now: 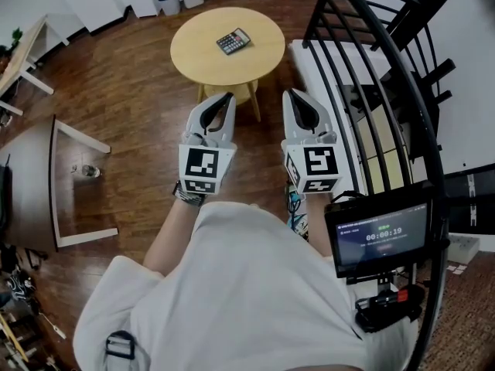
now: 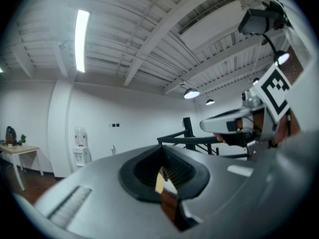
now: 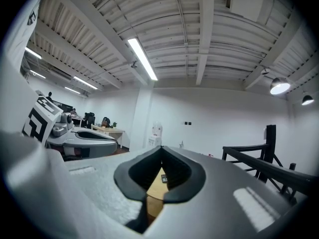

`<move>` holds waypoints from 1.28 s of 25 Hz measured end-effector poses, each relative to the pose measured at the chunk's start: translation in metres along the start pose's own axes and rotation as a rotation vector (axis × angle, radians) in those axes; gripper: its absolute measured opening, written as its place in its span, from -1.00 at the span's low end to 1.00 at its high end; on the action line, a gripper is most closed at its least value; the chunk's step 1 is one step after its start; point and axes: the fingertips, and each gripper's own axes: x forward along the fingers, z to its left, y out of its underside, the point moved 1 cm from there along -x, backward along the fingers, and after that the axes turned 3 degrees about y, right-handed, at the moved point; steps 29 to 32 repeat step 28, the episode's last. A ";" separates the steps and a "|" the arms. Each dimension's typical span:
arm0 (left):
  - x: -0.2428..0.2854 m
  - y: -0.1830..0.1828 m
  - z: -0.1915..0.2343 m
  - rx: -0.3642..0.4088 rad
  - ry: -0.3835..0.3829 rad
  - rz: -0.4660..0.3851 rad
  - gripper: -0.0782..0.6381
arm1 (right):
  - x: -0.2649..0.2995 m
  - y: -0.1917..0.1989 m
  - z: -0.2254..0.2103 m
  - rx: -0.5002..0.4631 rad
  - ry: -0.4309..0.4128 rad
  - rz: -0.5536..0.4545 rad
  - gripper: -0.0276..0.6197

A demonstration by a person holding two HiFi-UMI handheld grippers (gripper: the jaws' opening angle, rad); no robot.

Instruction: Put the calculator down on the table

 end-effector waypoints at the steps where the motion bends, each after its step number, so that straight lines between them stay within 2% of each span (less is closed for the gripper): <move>1: 0.001 0.000 0.000 0.001 0.000 -0.001 -0.77 | 0.001 0.001 0.000 -0.001 -0.002 0.003 -0.91; 22: 0.000 -0.001 0.015 0.001 -0.011 -0.005 -0.77 | 0.011 -0.003 0.008 -0.004 -0.017 -0.006 -0.91; 32: 0.002 -0.004 0.016 0.002 -0.011 -0.012 -0.77 | 0.013 -0.010 0.008 0.029 -0.032 -0.022 -0.91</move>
